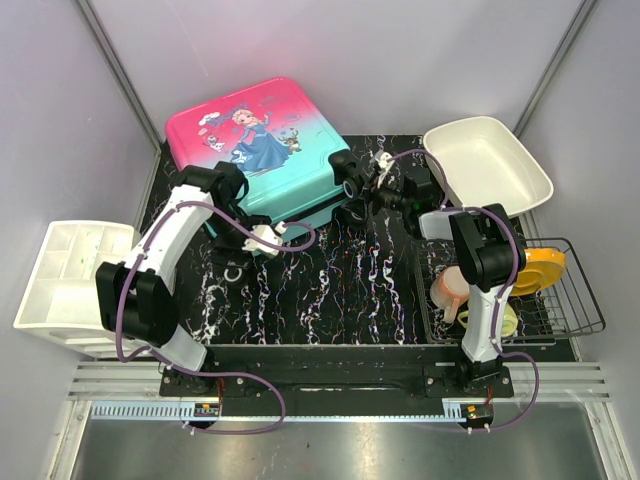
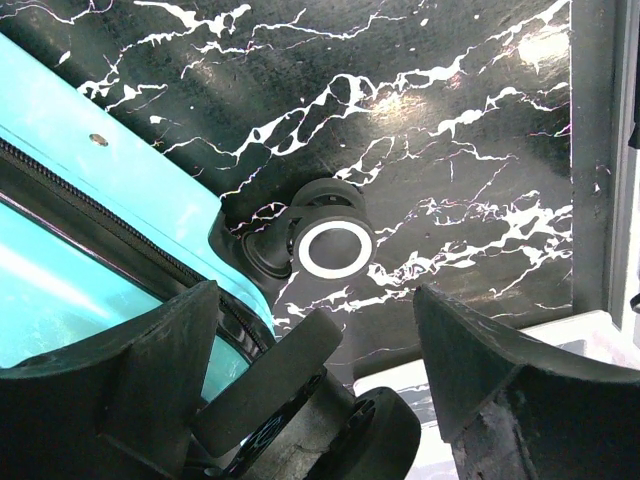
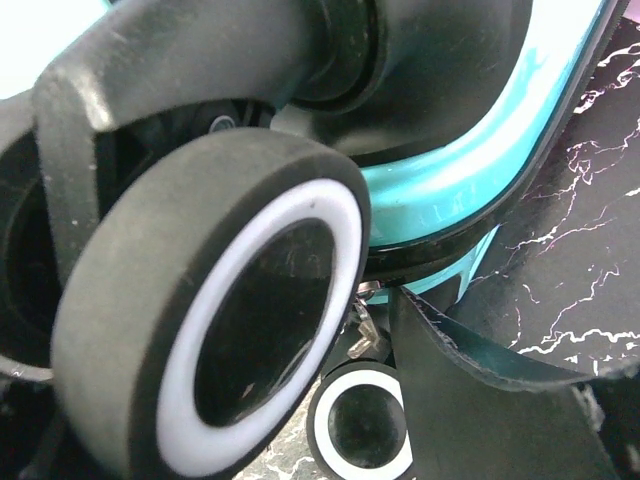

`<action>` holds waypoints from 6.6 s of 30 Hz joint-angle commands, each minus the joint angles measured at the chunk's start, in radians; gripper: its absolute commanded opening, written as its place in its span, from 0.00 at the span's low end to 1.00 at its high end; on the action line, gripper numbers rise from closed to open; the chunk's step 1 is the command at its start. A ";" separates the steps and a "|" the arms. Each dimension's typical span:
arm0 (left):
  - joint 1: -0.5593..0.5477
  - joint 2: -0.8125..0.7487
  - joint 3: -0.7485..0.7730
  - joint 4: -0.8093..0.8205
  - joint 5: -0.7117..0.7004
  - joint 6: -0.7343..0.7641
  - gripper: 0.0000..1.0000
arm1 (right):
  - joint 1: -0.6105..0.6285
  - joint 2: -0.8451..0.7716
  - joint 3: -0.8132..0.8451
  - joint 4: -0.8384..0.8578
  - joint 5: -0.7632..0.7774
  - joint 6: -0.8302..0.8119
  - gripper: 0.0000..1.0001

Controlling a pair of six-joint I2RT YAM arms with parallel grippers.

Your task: Open, take out, and arrange the luggage

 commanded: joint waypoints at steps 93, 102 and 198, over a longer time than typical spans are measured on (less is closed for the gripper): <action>0.189 0.117 0.047 -0.044 -0.195 0.018 0.81 | -0.086 -0.025 -0.029 0.072 0.038 0.432 0.72; 0.189 0.121 0.053 -0.045 -0.192 0.000 0.81 | -0.010 0.066 0.005 0.182 0.053 0.523 0.76; 0.393 0.470 0.534 0.579 0.459 -1.459 0.92 | 0.123 -0.086 0.073 0.077 -0.200 -0.089 0.00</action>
